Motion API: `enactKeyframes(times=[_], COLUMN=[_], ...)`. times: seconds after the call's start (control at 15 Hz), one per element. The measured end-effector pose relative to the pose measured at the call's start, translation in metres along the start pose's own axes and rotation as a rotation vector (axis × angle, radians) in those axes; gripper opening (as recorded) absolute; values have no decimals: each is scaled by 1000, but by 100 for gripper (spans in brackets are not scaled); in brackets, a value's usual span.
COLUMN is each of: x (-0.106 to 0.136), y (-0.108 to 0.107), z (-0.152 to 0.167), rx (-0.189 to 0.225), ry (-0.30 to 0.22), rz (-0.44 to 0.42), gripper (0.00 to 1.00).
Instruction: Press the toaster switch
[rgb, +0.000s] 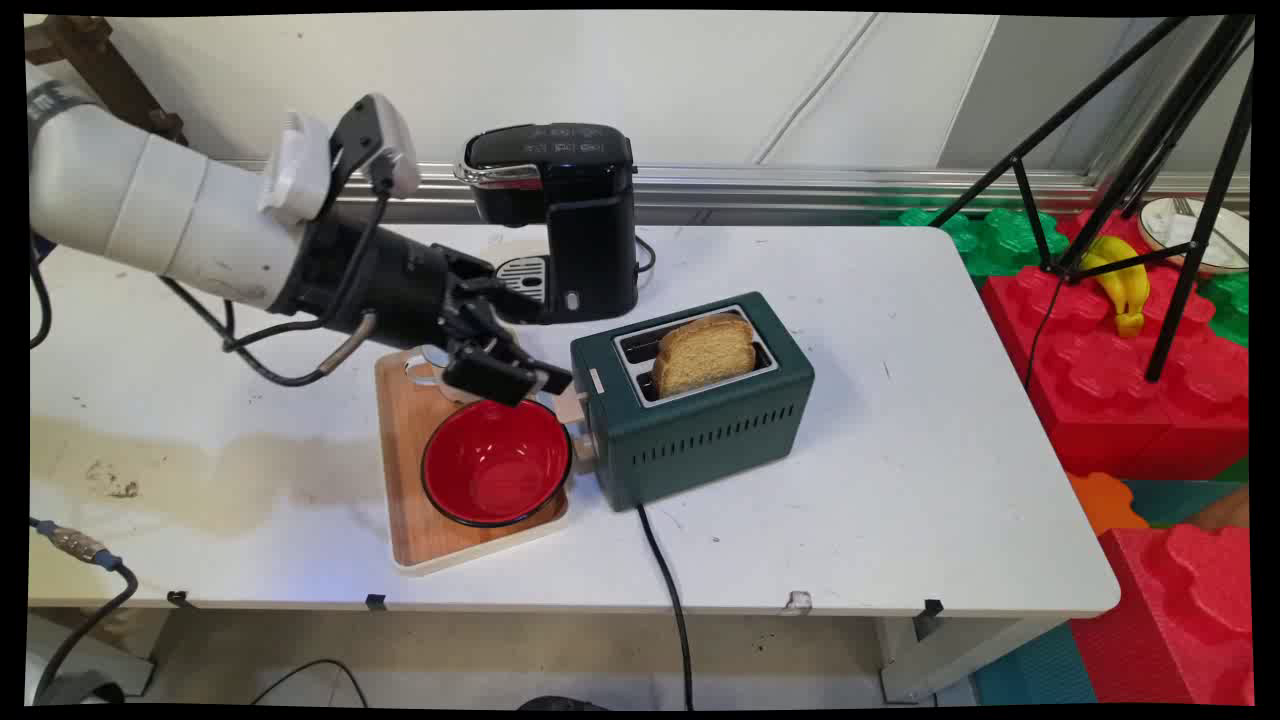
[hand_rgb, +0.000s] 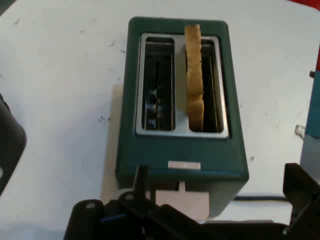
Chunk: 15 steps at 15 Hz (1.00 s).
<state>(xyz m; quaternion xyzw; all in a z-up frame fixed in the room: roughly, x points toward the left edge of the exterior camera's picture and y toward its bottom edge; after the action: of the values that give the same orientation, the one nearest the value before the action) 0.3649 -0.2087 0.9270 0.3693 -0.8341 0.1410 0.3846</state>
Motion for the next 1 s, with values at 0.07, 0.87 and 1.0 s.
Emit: enactKeyframes(times=[0.07, 0.87, 1.0], x=[-4, -17, -18], y=[-1, -8, -9], z=[-3, -3, 0], rx=[1, 3, 3], ry=[-7, -18, -19], rz=[3, 27, 30], gripper=[100, 0, 0])
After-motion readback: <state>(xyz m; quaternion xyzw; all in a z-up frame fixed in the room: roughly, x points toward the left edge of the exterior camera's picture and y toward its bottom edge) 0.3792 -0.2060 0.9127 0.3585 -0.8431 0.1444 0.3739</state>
